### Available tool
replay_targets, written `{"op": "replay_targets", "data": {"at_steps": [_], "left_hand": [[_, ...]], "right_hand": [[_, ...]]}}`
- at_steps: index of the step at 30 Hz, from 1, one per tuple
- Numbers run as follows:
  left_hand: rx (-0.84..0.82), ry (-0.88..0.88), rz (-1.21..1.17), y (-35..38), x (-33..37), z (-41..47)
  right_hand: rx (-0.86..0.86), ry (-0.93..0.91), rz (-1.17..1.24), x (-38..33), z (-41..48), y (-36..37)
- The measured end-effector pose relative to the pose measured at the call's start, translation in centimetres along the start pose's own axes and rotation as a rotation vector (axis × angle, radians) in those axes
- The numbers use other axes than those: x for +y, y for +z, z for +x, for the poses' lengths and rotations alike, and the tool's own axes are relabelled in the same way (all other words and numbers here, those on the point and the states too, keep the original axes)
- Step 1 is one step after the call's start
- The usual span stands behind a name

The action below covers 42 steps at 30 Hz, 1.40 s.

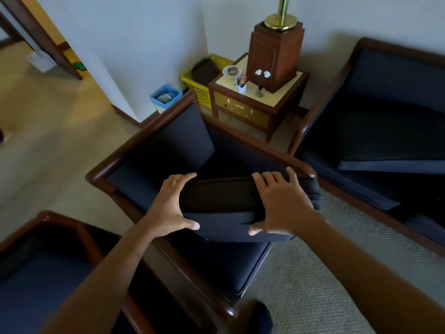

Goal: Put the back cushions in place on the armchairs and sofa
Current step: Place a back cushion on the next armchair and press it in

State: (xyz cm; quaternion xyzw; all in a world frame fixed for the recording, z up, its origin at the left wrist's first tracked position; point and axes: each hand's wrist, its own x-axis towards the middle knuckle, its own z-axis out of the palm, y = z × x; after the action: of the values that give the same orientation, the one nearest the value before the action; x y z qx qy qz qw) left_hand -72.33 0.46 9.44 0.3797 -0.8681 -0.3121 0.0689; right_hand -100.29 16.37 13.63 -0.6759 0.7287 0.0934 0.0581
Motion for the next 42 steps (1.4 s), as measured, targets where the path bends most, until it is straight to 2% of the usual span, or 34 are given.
{"op": "replay_targets", "data": {"at_steps": [3,8,11,15,20,24,27,29,32,35,37,39,42], "left_hand": [[0.090,-0.113,-0.292,0.8,-1.8,-0.9],[0.093,-0.213,-0.616,3.4,-2.6,-1.2],[0.071,-0.239,-0.639,4.3,-1.4,-0.7],[0.127,-0.217,-0.609,4.1,0.7,-0.5],[0.198,-0.056,-0.611,1.7,6.2,0.6],[0.170,0.139,-0.509,-1.3,11.5,2.3],[0.138,0.206,-0.335,-1.5,14.8,4.2],[0.126,0.219,-0.171,0.5,16.1,5.7],[0.043,0.228,0.124,6.5,16.6,7.2],[-0.019,0.263,0.199,13.2,16.5,7.9],[-0.036,0.315,0.156,16.2,16.2,8.3],[-0.039,0.318,0.138,17.8,15.1,8.0],[0.066,0.261,0.232,18.0,11.5,6.3]], "right_hand": [[0.061,-0.017,0.010,-1.4,1.5,0.6],[0.150,0.018,0.012,-0.3,1.0,1.5],[0.192,0.037,0.014,0.6,-0.3,2.2],[0.257,0.057,0.039,1.5,-1.8,2.2],[0.392,0.085,0.191,4.8,-4.4,2.5],[0.490,0.130,0.528,7.6,-6.2,3.8],[0.453,0.168,0.725,8.5,-6.4,6.4],[0.367,0.175,0.926,8.4,-6.1,8.8],[0.257,0.133,1.379,7.0,-5.2,12.0],[0.287,0.303,1.680,5.4,-4.4,14.2],[0.406,0.502,1.766,5.7,-4.3,15.2],[0.512,0.643,1.737,6.8,-4.7,16.0],[0.580,0.735,1.637,7.5,-5.5,17.4]]}}
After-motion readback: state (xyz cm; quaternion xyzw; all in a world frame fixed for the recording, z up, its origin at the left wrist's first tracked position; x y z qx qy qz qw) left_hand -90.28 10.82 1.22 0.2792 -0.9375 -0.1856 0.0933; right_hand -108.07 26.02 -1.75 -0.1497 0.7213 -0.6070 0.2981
